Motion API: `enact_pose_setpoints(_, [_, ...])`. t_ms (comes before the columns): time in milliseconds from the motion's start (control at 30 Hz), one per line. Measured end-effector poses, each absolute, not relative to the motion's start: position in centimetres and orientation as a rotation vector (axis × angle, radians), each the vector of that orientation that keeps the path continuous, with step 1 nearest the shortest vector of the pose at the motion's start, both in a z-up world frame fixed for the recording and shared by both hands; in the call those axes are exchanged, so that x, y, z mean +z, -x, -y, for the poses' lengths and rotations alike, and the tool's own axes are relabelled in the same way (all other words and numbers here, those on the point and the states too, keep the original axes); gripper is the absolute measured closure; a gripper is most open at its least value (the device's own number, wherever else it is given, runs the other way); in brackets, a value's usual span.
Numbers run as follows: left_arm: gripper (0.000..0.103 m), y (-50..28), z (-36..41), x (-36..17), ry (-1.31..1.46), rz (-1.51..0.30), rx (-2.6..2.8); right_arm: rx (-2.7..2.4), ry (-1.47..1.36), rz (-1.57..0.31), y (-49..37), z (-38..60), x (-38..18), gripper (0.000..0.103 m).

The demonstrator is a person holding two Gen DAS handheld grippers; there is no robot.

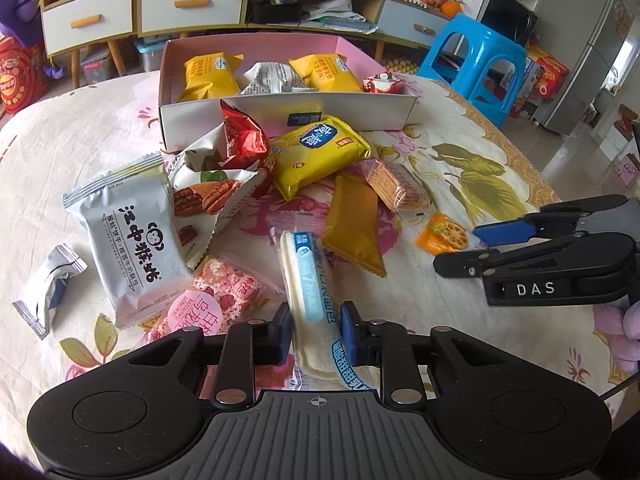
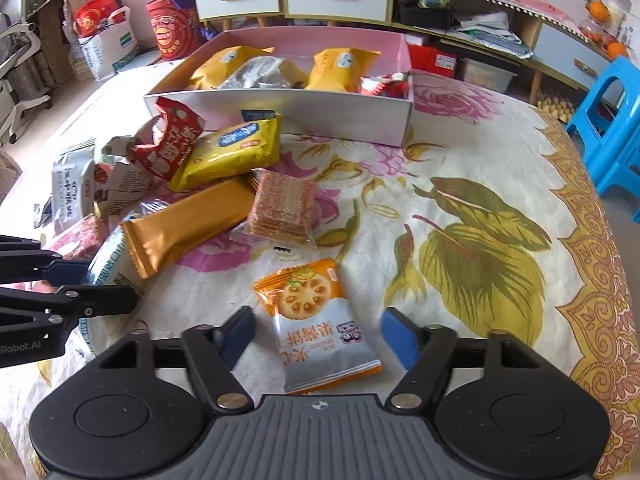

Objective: Organize snacks
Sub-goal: 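Close the left gripper on the white stick pack while the right closes on the lotus biscuit pack, then carry the white stick pack and lotus biscuit pack over the pink box with both tools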

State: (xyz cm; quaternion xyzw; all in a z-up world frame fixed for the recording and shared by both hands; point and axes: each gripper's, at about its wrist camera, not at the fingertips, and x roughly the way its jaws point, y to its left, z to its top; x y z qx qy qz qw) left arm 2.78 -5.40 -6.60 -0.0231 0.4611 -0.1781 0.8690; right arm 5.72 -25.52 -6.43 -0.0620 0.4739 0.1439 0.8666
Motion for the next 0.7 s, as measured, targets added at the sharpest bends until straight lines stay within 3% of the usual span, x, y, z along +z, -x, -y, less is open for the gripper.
enact_pose_setpoints(33, [0.082,-2.7,5.3,-6.5,0.05,-0.967,-0.373,0.308,0.133,-0.99,-5.7,25.4,-6.3,0.067])
enact_pose_setpoints(67, [0.083,-2.7,5.3,-6.5,0.051,-0.969,-0.374,0.315,0.136,-0.99,-5.6,25.2,-6.2,0.069])
enact_pose_setpoints(700, [0.088,-0.3,2.9,-4.6,0.1,-0.977,-0.441,0.351,0.01,-1.017,-4.8,25.4,-4.1,0.071])
